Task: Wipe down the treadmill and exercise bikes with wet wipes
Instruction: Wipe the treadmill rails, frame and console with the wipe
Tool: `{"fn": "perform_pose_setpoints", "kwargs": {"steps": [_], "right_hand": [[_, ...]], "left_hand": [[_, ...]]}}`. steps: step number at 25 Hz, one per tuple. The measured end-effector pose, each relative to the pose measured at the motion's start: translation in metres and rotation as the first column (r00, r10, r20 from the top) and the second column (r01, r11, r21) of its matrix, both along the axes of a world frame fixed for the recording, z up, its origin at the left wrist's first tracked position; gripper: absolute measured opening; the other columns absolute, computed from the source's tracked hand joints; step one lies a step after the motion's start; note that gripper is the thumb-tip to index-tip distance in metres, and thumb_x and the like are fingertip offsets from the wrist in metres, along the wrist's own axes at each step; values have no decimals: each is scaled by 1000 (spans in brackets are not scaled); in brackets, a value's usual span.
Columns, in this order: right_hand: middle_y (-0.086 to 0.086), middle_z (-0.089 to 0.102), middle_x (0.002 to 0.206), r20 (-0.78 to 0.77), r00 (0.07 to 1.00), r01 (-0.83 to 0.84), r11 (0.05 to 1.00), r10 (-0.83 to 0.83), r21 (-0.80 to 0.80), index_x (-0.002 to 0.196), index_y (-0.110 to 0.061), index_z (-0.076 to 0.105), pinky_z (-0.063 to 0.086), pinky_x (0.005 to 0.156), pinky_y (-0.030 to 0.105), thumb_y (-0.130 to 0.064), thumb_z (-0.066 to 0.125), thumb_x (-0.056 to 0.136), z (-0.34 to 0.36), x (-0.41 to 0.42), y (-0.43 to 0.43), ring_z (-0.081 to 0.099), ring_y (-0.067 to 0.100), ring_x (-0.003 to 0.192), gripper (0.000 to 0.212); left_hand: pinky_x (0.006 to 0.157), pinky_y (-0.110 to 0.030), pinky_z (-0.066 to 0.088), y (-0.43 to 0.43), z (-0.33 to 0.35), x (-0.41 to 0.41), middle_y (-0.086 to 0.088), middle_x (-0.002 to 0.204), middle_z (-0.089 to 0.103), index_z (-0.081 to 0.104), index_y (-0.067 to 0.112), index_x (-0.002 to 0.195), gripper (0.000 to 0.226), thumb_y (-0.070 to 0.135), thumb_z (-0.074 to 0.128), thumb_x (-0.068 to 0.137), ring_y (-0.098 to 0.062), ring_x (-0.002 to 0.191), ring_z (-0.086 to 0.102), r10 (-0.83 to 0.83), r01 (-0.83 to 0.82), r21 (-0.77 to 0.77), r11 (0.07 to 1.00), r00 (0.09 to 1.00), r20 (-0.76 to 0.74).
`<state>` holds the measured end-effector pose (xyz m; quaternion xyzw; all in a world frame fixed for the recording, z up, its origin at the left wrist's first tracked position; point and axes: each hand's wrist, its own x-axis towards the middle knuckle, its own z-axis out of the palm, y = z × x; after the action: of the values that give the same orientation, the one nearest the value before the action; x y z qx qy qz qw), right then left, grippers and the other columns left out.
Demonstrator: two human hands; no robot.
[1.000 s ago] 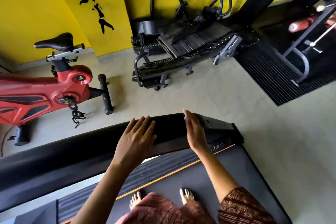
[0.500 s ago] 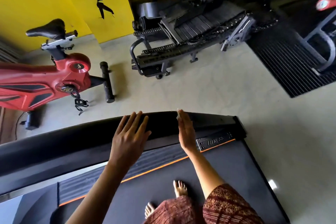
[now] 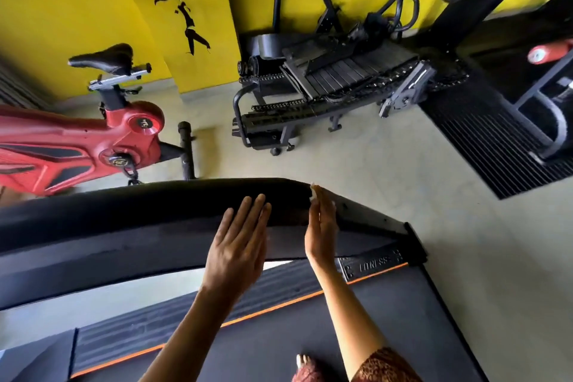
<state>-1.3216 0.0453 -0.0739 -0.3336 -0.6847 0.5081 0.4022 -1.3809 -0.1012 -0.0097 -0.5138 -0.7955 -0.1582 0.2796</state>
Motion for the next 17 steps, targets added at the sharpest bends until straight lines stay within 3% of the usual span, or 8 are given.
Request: {"fn": "perform_pose_setpoints", "kwargs": {"steps": [4,7,9,12,14,17], "right_hand": [[-5,58,125,-175,984,81,975,-45,209,123,-8,58,41,105,40,-40,28,104,-26,-8,6,55,20,119,48],[1,60,122,-308,950,162,927,-54,337,120,-2,61,39,102,24,-36,28,104,-49,-16,16,52,3,117,50],[2,60,124,-350,936,183,894,-32,408,123,-3,59,37,101,19,-36,27,104,-59,-17,23,49,-4,118,50],[11,52,138,-394,919,228,810,4,540,135,-2,49,36,108,34,-28,30,104,-90,-14,22,45,15,132,45],[15,38,149,-386,922,283,718,-22,636,141,1,37,28,114,42,-18,32,103,-126,-12,20,32,23,141,44],[11,26,155,-425,888,405,737,-176,541,146,0,26,22,115,53,-22,27,104,-169,-14,26,22,26,145,48]], "left_hand": [[117,-33,17,11,-27,-14,-10,141,48,56,7,131,38,18,50,96,-20,140,33,11,7,129,992,990,-143],[117,-31,13,27,-59,-24,-5,145,41,49,13,138,43,27,47,98,-13,146,20,139,-53,280,959,945,-295],[117,-31,10,31,-78,-29,-3,148,36,44,16,142,46,31,45,99,-13,147,15,221,-86,352,932,905,-364],[118,-36,9,28,-102,-37,0,153,29,37,19,147,50,35,44,100,-15,148,10,291,-94,414,905,847,-445],[118,-38,8,29,-111,-41,0,154,25,33,19,149,52,36,42,100,-17,148,9,318,-102,437,894,831,-457],[118,-40,8,31,-112,-40,-4,156,24,30,18,150,53,36,39,100,-22,146,14,325,-93,452,887,822,-468]]}}
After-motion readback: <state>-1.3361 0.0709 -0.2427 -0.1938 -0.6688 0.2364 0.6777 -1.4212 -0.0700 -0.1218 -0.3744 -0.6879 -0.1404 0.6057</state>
